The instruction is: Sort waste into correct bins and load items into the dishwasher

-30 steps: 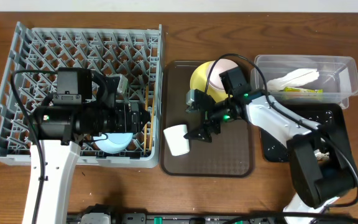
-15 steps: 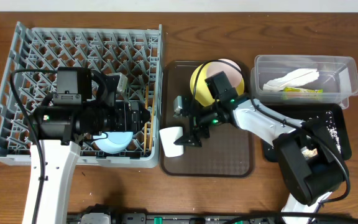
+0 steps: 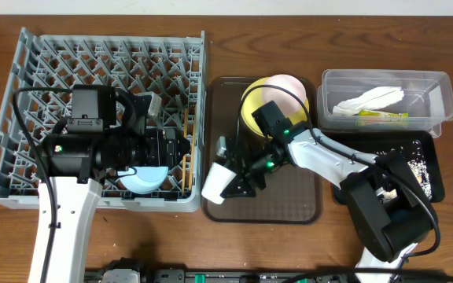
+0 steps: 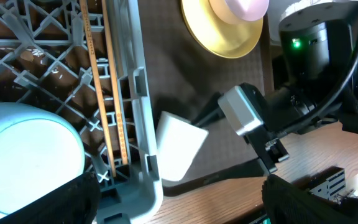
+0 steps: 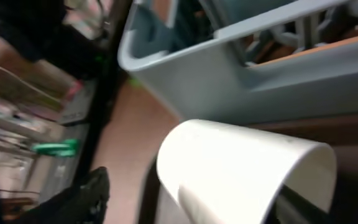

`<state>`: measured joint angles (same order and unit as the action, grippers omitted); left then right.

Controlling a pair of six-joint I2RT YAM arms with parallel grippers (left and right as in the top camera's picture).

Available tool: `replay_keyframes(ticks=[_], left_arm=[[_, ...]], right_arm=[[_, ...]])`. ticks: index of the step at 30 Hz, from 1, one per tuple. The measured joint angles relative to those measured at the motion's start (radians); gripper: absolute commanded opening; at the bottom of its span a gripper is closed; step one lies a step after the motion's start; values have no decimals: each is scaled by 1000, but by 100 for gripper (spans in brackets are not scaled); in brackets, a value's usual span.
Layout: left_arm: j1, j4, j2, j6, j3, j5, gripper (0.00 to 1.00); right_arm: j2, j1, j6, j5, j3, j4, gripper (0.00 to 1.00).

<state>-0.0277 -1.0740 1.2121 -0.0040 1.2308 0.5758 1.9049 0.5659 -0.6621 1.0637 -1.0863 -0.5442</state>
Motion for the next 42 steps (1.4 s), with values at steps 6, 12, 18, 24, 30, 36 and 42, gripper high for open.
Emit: replay_keyframes(ticks=[6, 12, 18, 24, 30, 36, 42], left_arm=[[0, 0, 0, 0, 0, 0, 87], [0, 0, 0, 0, 0, 0, 87], [0, 0, 0, 0, 0, 0, 87], [0, 0, 0, 0, 0, 0, 87], [0, 0, 0, 0, 0, 0, 87], [0, 13, 0, 0, 0, 24, 87], [0, 153, 0, -7, -6, 296, 88]], right_arm=[[0, 0, 34, 35, 0, -40, 50], [0, 7, 53, 36, 0, -35, 41], [0, 70, 56, 10, 0, -34, 32], [0, 79, 106, -2, 0, -34, 9], [0, 79, 133, -2, 1, -42, 1], [-3, 43, 200, 36, -16, -86, 1], [-161, -206, 352, 212, -127, -99, 1]])
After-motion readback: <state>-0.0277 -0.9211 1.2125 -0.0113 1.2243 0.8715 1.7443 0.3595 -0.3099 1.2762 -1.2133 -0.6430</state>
